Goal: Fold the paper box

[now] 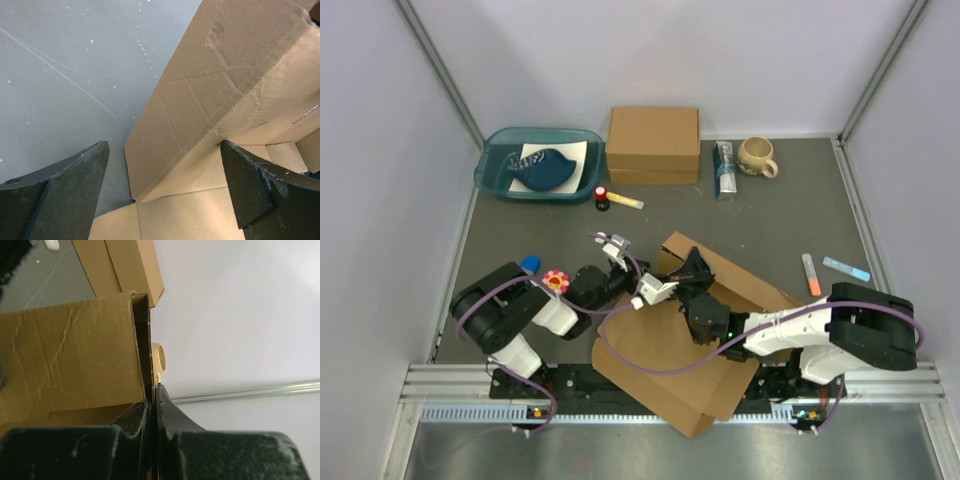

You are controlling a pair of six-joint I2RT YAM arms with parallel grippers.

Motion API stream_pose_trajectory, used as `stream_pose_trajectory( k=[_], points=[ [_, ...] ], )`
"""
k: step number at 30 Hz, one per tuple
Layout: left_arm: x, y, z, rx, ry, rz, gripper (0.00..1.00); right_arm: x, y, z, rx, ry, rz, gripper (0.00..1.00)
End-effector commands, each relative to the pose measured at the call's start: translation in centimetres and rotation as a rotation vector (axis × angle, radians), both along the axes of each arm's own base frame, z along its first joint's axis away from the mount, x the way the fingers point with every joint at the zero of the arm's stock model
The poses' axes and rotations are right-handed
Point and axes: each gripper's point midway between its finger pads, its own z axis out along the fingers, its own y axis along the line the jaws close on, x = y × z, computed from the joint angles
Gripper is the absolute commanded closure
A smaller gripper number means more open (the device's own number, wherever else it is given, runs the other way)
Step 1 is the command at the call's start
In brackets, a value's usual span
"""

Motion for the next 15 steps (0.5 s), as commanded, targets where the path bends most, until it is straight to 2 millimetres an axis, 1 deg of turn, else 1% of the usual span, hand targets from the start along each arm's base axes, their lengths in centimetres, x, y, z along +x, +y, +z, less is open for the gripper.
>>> stream_pose_trajectory(
  k=[1, 3, 6, 7, 9, 10, 15],
  points=[
    [1.7, -1.6, 8.0, -0.193, -0.246, -0.001, 0.02, -1.0, 1.9, -1.6, 0.042, 0.061, 0.081, 1.0],
    [1.9, -1.9, 8.6, -0.205, -0.268, -0.006, 0.07, -0.9, 1.9, -1.8, 0.039, 0.065, 0.08, 1.0],
    [2.0, -2.4, 8.6, -0.205, -0.279, -0.024, 0.12, -1.0, 1.9, -1.9, 0.04, 0.069, 0.081, 1.0],
    [2.0, -2.6, 8.4, -0.198, -0.278, -0.028, 0.17, -1.0, 1.9, -1.9, 0.04, 0.07, 0.083, 1.0],
    [2.1, -2.7, 8.6, -0.2, -0.293, -0.032, 0.21, -1.0, 1.9, -2.0, 0.037, 0.071, 0.081, 1.0],
    [2.2, -2.7, 8.5, -0.199, -0.296, -0.032, 0.26, -1.0, 1.8, -2.0, 0.036, 0.071, 0.081, 1.0],
    [2.3, -2.8, 8.0, -0.174, -0.307, -0.035, 0.42, -1.0, 1.7, -2.0, 0.034, 0.075, 0.079, 1.0]
  ],
)
